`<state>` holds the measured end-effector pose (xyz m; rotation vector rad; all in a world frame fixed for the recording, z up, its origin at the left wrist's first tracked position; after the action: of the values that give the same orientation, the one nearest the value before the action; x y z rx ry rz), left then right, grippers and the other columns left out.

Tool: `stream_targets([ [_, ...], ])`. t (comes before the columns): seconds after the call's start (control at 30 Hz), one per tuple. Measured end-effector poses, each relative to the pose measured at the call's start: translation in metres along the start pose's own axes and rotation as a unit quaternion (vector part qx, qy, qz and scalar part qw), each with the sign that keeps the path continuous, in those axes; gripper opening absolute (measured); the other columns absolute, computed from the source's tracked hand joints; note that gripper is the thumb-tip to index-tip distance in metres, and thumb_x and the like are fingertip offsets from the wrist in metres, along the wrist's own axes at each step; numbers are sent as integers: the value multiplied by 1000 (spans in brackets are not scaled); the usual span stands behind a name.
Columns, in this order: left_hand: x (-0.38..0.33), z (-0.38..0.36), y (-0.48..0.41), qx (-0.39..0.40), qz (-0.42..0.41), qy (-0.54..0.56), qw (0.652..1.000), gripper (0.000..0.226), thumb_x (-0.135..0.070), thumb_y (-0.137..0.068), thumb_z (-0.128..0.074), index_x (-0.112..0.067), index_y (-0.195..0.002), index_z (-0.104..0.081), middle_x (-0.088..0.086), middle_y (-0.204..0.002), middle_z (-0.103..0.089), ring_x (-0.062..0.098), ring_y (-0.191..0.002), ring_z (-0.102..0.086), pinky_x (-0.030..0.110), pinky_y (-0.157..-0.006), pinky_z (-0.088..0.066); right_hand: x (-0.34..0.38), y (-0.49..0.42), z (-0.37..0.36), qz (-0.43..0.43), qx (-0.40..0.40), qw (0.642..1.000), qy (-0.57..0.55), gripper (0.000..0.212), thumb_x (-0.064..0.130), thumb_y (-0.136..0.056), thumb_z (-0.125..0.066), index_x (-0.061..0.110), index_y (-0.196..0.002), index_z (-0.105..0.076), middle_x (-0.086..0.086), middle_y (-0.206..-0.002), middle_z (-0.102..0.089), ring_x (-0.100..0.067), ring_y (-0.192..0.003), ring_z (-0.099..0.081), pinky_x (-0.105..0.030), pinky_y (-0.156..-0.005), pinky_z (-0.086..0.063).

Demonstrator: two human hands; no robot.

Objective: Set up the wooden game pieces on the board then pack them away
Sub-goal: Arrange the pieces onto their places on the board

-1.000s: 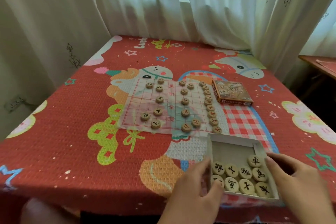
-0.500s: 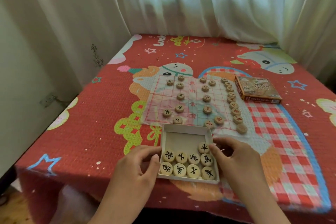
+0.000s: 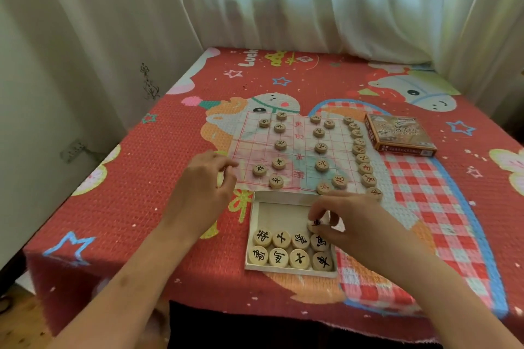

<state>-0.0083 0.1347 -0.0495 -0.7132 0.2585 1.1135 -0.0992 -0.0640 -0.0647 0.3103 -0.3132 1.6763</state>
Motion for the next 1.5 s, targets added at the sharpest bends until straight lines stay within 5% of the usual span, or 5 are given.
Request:
stream_targets([
  [0.37,11,-22,2,-9,-34,-19,999,17,-12,-92,-59,-18,-102,-71,-7,-107,-56,10,-107,-46,22,-92,-37,7,-12,6,12,21,998,63,10,25,-87,-65,31,-92,-59,16,-90,-57,-3,-80,-54,-26,-72,-53],
  [0.5,13,-22,1,-11,-28,-2,1000,17,-11,-92,-58,-18,-102,-71,-9,-108,-55,8,-109,-44,9,-93,-29,15,2,28,37,-13,997,62,9,33,-86,-66,35,-88,-57,22,-84,-53,2,-76,-53,-19,-67,-50],
  [0.97,15,-21,2,-14,-24,11,1000,16,-12,-93,-58,-19,-100,-71,-8,-105,-54,7,-108,-43,-1,-91,-25,23,8,-12,14,129,983,127,19,14,-85,-56,27,-90,-43,11,-92,-52,-12,-81,-57,-34,-69,-55],
  [1.5,15,-21,1,-13,-25,8,1000,15,-11,-93,-59,-18,-99,-71,-7,-104,-55,9,-108,-44,-2,-91,-23,39,0,-9,81,104,981,145,18,36,-90,-55,34,-97,-39,18,-98,-53,-6,-70,-50,-15,-53,-35],
])
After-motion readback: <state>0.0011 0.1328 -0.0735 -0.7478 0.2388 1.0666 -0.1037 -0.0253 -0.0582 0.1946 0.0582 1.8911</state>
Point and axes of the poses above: each hand's wrist, its own y-axis away from the middle knuckle, its own z-axis out of the back of the hand, x = y × z, the point moved 10 cm from there along -y, towards the middle knuckle
